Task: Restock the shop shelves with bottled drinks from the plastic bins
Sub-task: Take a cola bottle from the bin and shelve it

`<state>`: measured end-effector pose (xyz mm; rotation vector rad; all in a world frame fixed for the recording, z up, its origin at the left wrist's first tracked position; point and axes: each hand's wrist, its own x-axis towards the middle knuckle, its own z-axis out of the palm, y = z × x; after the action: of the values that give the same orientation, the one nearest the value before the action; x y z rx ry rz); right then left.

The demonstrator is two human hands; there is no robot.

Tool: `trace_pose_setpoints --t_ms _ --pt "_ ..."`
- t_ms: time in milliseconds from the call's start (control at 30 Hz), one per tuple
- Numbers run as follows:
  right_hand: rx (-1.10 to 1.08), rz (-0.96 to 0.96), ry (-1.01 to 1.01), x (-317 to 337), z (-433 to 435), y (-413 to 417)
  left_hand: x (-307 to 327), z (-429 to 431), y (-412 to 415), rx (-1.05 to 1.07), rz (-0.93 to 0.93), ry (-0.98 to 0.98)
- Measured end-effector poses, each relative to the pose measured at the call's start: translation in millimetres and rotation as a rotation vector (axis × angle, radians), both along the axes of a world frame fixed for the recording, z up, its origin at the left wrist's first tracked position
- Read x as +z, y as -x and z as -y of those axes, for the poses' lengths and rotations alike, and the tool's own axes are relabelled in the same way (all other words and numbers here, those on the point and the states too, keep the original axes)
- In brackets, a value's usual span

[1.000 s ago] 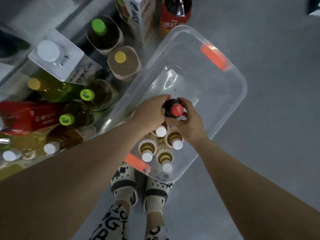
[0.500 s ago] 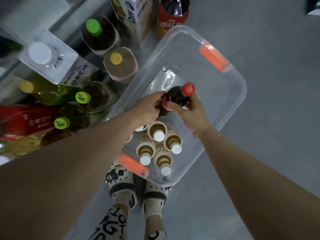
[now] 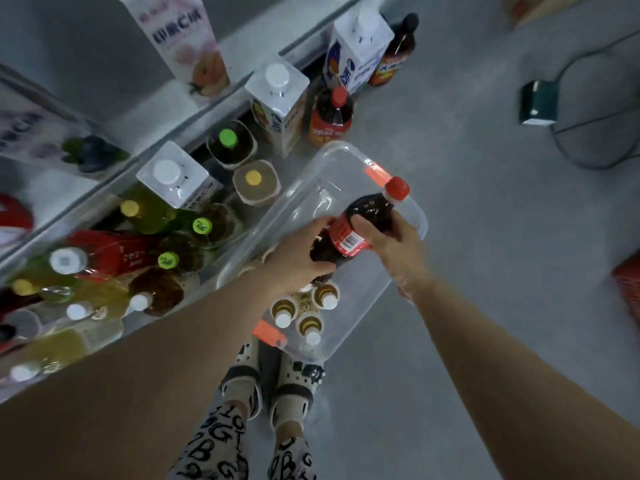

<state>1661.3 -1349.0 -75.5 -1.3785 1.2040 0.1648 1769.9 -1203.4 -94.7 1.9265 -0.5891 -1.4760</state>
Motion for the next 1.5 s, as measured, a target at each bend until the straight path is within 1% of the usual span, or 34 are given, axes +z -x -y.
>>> trace_pose_setpoints --t_ms 100,233,400,533,667,800,1000,1033,1167,1333,1500 --pt "-0.013 -0.001 -0.03 34 -9 -2 35 -10 9 0.035 0.018 0.027" --pt "-0.004 0.007 -0.116 77 -31 -3 71 -36 28 0.15 -0.082 0.022" --pt "-0.047 0.015 -0.297 132 -56 -3 127 -67 38 0.243 -0.172 0.073" --pt "0.036 0.019 -0.359 184 -72 -5 183 -94 37 0.307 -0.241 0.066" --pt "0.156 0.017 -0.311 252 -93 -8 254 -120 42 0.285 -0.269 0.096" --pt "0.231 0.013 -0.221 324 -124 -11 327 -144 57 0.335 -0.172 0.107" --pt "0.407 0.058 -0.197 415 -166 -24 416 -189 71 0.461 0.017 0.157" --pt "0.423 0.063 -0.199 426 -172 -27 426 -200 71 0.479 0.026 0.161" --pt "0.543 0.099 -0.235 466 -204 -39 464 -248 58 0.544 -0.047 0.229" --pt "0.672 0.177 -0.279 502 -255 -65 501 -313 34 0.626 0.046 0.281" --pt "0.729 0.253 -0.27 532 -306 -86 539 -369 20 0.679 0.036 0.328"
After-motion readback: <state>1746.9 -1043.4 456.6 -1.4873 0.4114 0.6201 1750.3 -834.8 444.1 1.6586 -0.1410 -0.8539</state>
